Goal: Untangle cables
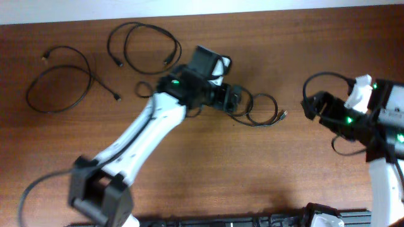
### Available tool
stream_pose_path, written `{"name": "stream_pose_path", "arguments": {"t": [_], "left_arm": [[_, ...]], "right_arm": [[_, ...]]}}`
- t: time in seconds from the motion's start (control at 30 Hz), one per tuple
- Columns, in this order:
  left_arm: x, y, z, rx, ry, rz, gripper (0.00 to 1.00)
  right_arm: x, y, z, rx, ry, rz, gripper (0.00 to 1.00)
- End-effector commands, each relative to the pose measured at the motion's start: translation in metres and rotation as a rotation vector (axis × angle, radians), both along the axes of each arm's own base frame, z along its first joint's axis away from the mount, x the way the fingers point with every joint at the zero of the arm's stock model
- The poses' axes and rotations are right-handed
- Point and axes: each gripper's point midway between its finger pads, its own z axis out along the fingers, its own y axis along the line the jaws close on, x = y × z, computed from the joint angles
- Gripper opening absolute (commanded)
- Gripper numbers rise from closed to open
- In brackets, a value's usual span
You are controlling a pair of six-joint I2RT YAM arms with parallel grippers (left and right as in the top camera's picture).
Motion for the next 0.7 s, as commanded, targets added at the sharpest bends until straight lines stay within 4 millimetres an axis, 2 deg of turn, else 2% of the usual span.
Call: {"name": "stream_pose_path", "arguments": {"t": [0.0,0.07,0.17,0.3,0.33,0.4,0.47,0.57,0.63,0.67], "left_arm": [[-0.008,-0.038,-0.052,0.091,-0.052,-0.24,0.91],[-0.009,-0.054,-0.077,0.13,-0.076,-0.293,0.91],[-0.003,-0.064,-0.109,0.213,-0.113,-0.285,0.92],[0.0,-0.076,-0.137,0.236,-0.128,-0.277,0.94],[0.002,-0.082,-0.146,0.209,-0.11,-0.229,0.96],[0.005,-0.087,-0.154,0.182,-0.094,-0.184,0.95],[0.009,-0.091,-0.164,0.17,-0.092,-0.165,0.84],[0.009,-0.091,-0.172,0.172,-0.08,-0.157,0.73],[0.008,-0.09,-0.174,0.178,-0.074,-0.158,0.58],[0.007,-0.089,-0.175,0.181,-0.07,-0.159,0.45]], "right_arm": [[-0.024,-0.021,-0.002,-0.134,0.05,-0.072,0.99],[-0.031,-0.019,-0.005,-0.129,0.075,-0.067,0.99],[-0.035,-0.018,-0.01,-0.119,0.108,-0.065,0.99],[-0.039,-0.016,-0.016,-0.109,0.147,-0.062,0.99],[-0.04,-0.016,-0.018,-0.106,0.158,-0.061,0.99],[-0.041,-0.016,-0.019,-0.104,0.165,-0.06,0.99],[-0.042,-0.016,-0.019,-0.103,0.168,-0.06,0.99],[-0.042,-0.016,-0.019,-0.103,0.168,-0.06,0.99],[-0.042,-0.015,-0.02,-0.103,0.169,-0.06,0.99],[-0.042,-0.015,-0.02,-0.103,0.17,-0.06,0.99]]}}
